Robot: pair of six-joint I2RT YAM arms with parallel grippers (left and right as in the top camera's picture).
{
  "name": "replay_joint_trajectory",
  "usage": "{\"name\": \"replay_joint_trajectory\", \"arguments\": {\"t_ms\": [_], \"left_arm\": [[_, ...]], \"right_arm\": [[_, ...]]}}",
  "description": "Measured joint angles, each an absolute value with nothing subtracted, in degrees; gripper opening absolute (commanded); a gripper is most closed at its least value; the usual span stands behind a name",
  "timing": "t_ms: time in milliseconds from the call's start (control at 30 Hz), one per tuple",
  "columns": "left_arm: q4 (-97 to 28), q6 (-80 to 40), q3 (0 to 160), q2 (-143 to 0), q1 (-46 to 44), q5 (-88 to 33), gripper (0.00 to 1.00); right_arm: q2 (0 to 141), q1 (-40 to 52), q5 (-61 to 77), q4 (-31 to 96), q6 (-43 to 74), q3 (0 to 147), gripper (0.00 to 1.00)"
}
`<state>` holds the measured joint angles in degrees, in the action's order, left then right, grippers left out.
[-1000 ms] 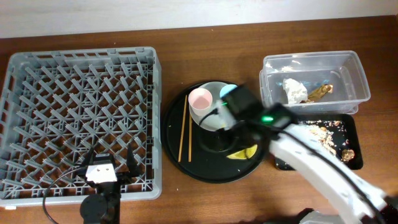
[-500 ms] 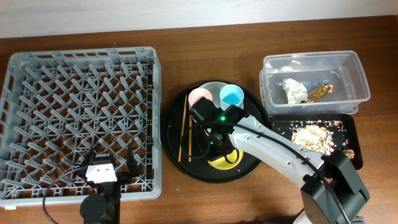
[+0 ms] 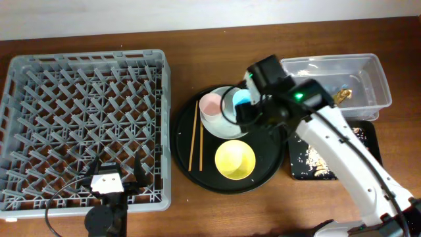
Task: Sort waste into correct bins and load items into the dishwasher rack
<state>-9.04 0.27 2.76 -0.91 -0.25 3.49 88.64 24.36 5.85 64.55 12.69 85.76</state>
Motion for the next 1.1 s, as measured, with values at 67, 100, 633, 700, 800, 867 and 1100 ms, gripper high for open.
{"name": "replay_joint_trajectory", "arguments": {"t_ms": [67,100,633,700,800,867,1100], "left_arm": [[-9.06,0.27,2.76,-0.91,-0.25,3.49,0.99],[-9.04,0.27,2.76,-0.91,-0.25,3.49,0.99],[-9.04,0.27,2.76,-0.91,-0.27,3.46,0.99],[-8.19,0.25,2.74,-0.91,-0.25,3.46,0.99],[3.97,-2.07,2.55,-1.02,-0.27,0.38,0.99],[8.95,-6.37,3.88,-0.95,-0.27,-2.33,0.99],[4.14,-21.19,19.46,-3.11,-0.27,-9.78,0.99]], "right_arm": [[89.36,23.29,5.74,61.73,9.21,85.08,0.58],[90.17,23.29,5.78,60.73,7.03,84.77,0.57],[103.09,23.29,3.86,49.43,-1.83,84.14,0.41],[103.24,23.29,3.64,49.21,-1.93,84.09,0.42],[103.24,23.29,3.20,48.71,-2.17,84.09,0.42],[103.24,23.29,2.09,48.25,-2.22,84.09,0.42],[103.24,22.41,0.73,47.24,-2.35,84.09,0.61]]}}
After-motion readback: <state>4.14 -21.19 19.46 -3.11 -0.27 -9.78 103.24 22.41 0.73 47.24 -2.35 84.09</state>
